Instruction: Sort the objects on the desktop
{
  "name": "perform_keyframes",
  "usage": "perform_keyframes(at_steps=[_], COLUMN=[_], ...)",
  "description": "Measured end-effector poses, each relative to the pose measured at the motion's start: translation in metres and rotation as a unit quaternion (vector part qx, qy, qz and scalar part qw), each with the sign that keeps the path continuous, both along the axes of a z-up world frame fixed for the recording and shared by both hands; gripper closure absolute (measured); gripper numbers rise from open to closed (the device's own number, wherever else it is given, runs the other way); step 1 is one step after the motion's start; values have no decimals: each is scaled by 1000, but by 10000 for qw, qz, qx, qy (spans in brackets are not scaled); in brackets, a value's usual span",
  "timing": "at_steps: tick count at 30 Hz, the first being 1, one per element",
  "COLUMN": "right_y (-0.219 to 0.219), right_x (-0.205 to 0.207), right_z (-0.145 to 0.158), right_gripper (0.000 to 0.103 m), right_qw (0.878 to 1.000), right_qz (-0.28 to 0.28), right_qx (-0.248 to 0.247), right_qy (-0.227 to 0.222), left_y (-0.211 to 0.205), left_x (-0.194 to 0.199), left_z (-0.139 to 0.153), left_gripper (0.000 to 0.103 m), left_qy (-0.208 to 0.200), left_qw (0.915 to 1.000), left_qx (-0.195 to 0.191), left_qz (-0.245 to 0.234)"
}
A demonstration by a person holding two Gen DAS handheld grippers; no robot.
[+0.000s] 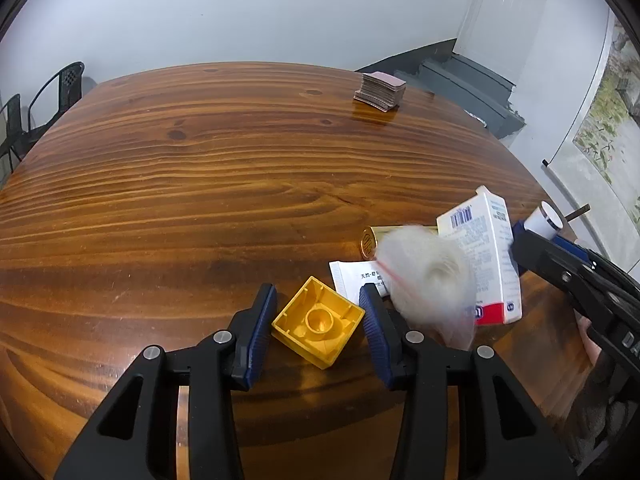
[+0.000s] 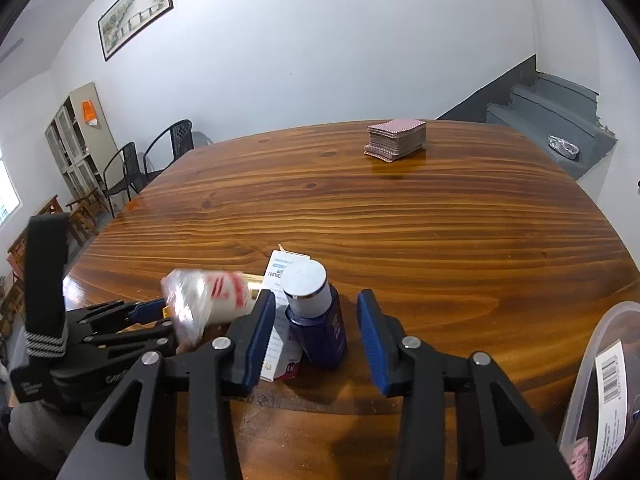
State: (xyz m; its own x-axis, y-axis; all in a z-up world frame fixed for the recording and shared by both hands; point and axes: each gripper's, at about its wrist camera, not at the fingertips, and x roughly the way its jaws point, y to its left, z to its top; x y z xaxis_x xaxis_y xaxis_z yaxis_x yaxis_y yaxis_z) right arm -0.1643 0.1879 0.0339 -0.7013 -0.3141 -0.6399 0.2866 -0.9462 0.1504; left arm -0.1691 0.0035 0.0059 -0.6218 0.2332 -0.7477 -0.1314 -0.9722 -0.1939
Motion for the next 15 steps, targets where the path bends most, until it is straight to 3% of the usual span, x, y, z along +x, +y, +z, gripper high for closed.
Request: perform_keyframes(at_steps=[6,15], right_y=[-8,-6], right_x=[-3,-3], right_z=[0,-1], right_gripper=[71,73], right_qw=[9997,9993], right_qz=[37,-10], right_qx=[196,276], right_qy=[141,233], left_y=[-2,-14], left_x=[13,34], left_z=[0,18], left_gripper=[57,57], left_qy=[7,244], left_qw=[10000,9994], left_qx=[-77,94], left_qz=[59,245])
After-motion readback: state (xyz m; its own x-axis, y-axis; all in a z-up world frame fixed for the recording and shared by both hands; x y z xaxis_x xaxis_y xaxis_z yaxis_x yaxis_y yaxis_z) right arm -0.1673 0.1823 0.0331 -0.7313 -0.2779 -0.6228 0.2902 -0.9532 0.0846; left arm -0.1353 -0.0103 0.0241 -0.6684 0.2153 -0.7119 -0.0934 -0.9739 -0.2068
